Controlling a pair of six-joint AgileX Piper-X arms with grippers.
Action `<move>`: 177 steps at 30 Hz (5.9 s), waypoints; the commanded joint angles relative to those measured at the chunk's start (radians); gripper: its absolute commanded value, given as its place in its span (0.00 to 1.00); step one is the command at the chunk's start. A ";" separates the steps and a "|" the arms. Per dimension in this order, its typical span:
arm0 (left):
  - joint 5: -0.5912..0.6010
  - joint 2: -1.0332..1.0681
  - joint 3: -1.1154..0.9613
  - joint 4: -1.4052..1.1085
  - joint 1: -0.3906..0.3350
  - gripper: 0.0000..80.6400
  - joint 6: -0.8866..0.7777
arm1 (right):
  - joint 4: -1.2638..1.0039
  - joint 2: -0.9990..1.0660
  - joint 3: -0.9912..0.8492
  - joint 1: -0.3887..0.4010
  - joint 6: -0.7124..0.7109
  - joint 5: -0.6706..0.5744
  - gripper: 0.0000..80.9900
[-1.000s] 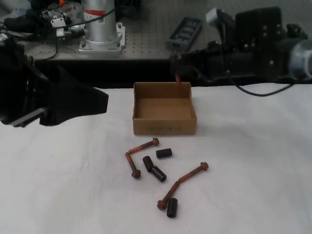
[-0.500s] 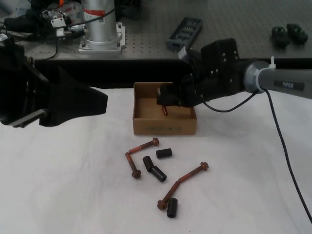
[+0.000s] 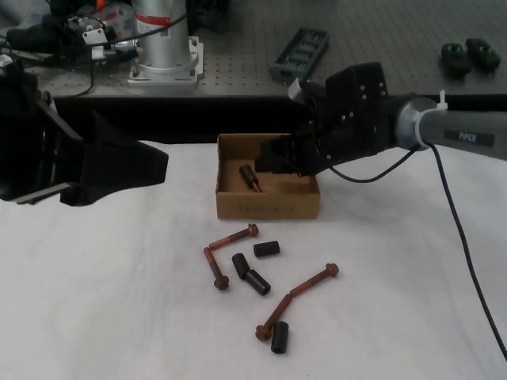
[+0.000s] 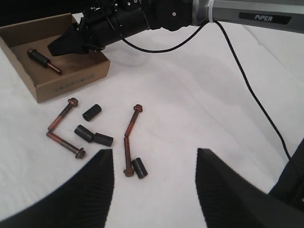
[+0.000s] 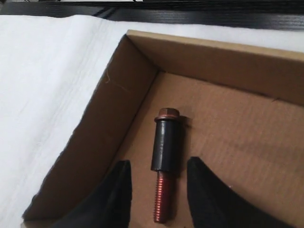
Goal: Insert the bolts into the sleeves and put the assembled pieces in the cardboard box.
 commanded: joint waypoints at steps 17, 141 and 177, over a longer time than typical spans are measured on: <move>-0.152 -0.031 -0.004 0.092 0.003 0.48 0.014 | 0.616 -0.424 0.188 -0.025 -0.435 -0.013 0.38; -0.084 -0.080 0.169 -0.141 0.003 0.48 0.008 | 0.175 -0.384 0.625 0.096 0.826 0.264 0.15; -0.327 0.051 0.169 -0.114 -0.140 0.48 -0.047 | 0.485 -1.007 0.774 0.095 0.072 0.271 0.03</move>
